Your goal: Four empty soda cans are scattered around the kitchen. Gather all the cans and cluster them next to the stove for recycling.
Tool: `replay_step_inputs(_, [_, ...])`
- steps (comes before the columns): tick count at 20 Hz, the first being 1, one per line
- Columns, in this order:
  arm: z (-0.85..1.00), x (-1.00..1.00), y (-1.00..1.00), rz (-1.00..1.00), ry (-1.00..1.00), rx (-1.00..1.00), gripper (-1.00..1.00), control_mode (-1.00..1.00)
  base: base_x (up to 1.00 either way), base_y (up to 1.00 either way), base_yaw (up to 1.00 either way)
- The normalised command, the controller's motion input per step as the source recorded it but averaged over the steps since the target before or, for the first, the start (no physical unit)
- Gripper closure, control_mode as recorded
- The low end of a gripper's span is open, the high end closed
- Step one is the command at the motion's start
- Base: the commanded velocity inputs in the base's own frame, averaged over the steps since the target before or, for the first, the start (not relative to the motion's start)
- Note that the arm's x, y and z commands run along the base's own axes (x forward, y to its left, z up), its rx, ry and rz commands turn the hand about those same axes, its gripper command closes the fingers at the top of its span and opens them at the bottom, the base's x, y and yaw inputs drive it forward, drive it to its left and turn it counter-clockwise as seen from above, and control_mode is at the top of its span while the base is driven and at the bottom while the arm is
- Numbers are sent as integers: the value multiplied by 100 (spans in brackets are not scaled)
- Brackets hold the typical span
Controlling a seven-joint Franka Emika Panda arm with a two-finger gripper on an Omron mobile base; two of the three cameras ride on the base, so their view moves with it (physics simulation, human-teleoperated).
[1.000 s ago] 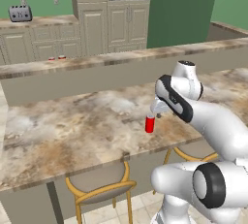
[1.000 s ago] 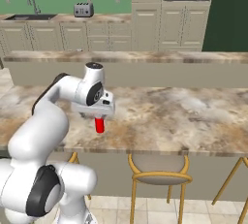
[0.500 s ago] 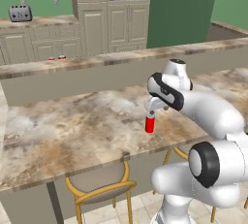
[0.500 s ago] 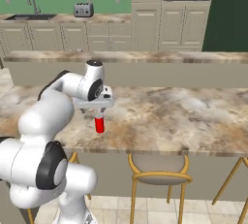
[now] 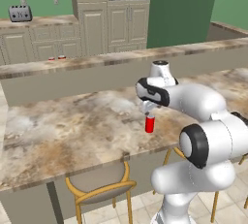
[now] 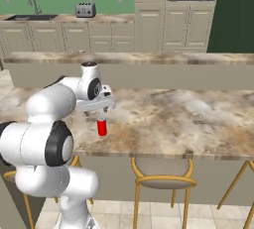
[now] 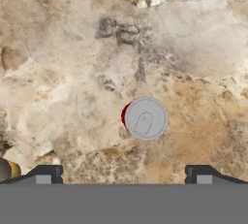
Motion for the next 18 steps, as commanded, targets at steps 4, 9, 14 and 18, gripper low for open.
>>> replay_step_inputs(4, [-25, 24, 0, 16, 0, -8, -100, -100, 0, 0, 0])
replay_step_inputs(9, [-27, 23, 0, 15, 0, 0, -100, -100, 0, 0, 0])
replay_step_inputs(14, [-26, 23, -4, 15, 0, 0, -100, -100, 0, 0, 0])
replay_step_inputs(18, [-13, 12, -7, 7, 0, 0, -100, -100, 0, 0, 0])
